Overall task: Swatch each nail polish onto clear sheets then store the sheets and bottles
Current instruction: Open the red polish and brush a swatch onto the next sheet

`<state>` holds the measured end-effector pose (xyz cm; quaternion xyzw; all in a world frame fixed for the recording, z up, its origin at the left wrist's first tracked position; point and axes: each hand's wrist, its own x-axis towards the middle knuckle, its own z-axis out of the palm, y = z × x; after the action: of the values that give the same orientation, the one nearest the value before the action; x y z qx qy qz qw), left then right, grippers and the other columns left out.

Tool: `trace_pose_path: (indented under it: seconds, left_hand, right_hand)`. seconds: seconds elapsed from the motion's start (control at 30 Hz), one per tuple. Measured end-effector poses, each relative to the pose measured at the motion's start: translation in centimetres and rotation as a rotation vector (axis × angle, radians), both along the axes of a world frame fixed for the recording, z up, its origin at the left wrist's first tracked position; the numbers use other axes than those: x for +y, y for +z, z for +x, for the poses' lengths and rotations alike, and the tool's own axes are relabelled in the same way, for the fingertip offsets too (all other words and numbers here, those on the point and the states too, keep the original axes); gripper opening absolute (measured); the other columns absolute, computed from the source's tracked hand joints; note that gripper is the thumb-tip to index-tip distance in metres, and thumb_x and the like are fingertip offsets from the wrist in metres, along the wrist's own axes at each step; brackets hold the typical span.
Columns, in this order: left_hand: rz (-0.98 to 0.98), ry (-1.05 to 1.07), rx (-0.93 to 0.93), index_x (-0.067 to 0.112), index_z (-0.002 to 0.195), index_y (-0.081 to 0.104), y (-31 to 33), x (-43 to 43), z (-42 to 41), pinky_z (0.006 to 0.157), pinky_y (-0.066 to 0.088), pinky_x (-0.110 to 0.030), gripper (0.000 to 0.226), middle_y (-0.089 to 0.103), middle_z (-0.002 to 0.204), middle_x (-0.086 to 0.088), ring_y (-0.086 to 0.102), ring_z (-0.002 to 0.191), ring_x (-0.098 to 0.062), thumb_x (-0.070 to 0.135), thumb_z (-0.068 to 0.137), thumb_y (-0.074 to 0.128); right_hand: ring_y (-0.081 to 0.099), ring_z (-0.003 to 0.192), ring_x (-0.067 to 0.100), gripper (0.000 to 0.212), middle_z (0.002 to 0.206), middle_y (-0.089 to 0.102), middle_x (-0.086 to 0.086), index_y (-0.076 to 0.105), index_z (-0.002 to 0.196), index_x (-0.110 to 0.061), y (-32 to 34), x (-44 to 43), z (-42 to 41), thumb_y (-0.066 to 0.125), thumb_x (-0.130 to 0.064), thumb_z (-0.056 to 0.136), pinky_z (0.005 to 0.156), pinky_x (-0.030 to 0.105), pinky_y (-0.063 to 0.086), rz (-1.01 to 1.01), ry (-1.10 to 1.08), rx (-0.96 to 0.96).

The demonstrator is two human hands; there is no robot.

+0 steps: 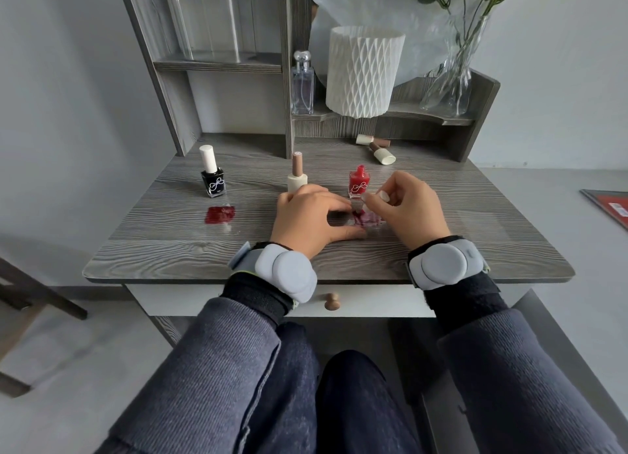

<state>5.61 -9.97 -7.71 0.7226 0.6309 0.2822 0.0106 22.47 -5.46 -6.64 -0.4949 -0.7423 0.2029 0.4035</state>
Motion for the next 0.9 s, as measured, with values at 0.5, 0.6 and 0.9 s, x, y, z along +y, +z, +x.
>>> trace_pose_path:
  seconds: [0.5,0.6,0.9]
  left_hand:
    - [-0.004,0.004,-0.004,0.035,0.110,0.069,0.02,0.03,0.00,0.094,0.023,-0.034,0.054,0.062,0.118,0.023,0.039,0.123,-0.003,0.069,0.068,0.063]
    - [-0.005,0.006,-0.002,0.036,0.110,0.069,-0.06,0.06,-0.03,0.092,0.022,-0.033,0.055,0.062,0.118,0.024,0.038,0.123,-0.003,0.070,0.067,0.063]
    - [-0.025,0.002,-0.005,0.036,0.111,0.068,-0.01,0.15,-0.04,0.090,0.018,-0.030,0.055,0.061,0.120,0.024,0.037,0.124,-0.002,0.070,0.067,0.063]
  right_hand:
    - [0.042,0.054,0.008,0.026,0.059,0.050,-0.007,0.052,0.069,-0.013,0.06,0.10,0.11,0.072,-0.025,0.080,0.056,0.028,0.037,0.007,-0.062,0.033]
    - [0.041,0.054,0.009,0.022,0.057,0.048,-0.007,0.050,0.065,-0.014,0.12,0.02,0.06,0.069,-0.017,0.075,0.055,0.027,0.036,-0.014,-0.052,0.024]
    - [0.042,0.054,0.006,0.030,0.060,0.051,-0.008,0.047,0.068,-0.018,0.42,-0.20,0.22,0.071,-0.029,0.082,0.055,0.022,0.034,0.036,-0.128,0.088]
